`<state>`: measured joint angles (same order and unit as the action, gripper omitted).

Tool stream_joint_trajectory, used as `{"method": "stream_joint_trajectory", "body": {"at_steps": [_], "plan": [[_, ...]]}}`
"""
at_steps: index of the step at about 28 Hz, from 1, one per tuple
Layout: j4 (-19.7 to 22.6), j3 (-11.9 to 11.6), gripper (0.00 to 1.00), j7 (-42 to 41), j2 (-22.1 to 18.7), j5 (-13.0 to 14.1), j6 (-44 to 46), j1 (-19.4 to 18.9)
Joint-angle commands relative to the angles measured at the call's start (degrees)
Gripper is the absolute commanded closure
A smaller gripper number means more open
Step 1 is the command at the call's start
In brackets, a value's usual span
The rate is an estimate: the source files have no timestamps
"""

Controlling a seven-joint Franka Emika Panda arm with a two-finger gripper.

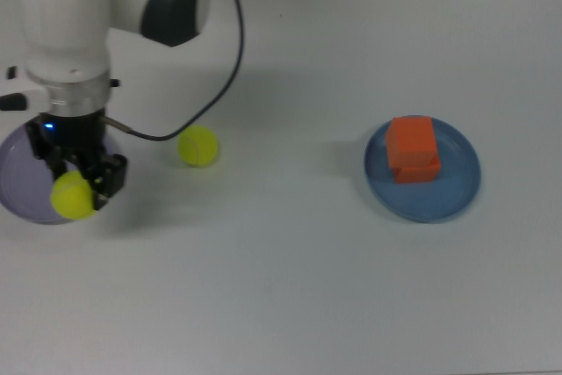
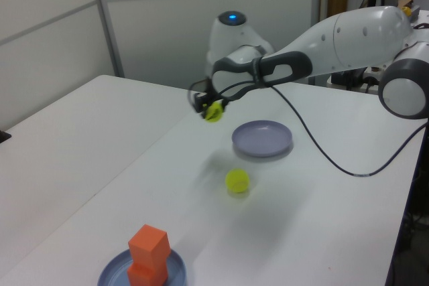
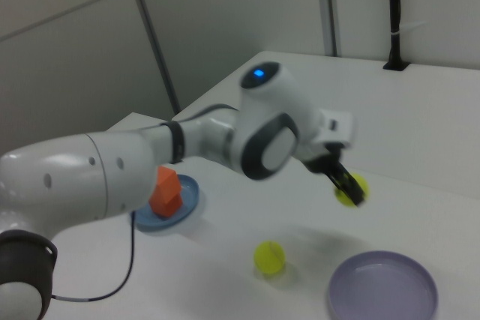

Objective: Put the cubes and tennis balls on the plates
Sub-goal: 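Grasp the tennis ball, carry it and drop it on the lavender plate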

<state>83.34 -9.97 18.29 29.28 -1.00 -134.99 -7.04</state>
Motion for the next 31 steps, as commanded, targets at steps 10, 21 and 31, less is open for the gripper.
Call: {"method": "stream_joint_trajectory", "body": {"at_steps": [10, 21, 31], "plan": [[0.9, -4.3, 1.00, -7.0, 6.7, 4.2, -0.5, 2.6], [2.7, -4.3, 0.00, -13.9, 1.8, 5.6, 4.5, 2.3], [9.2, -2.6, 0.00, -17.1, -10.2, 6.7, 20.6, -2.8]]}}
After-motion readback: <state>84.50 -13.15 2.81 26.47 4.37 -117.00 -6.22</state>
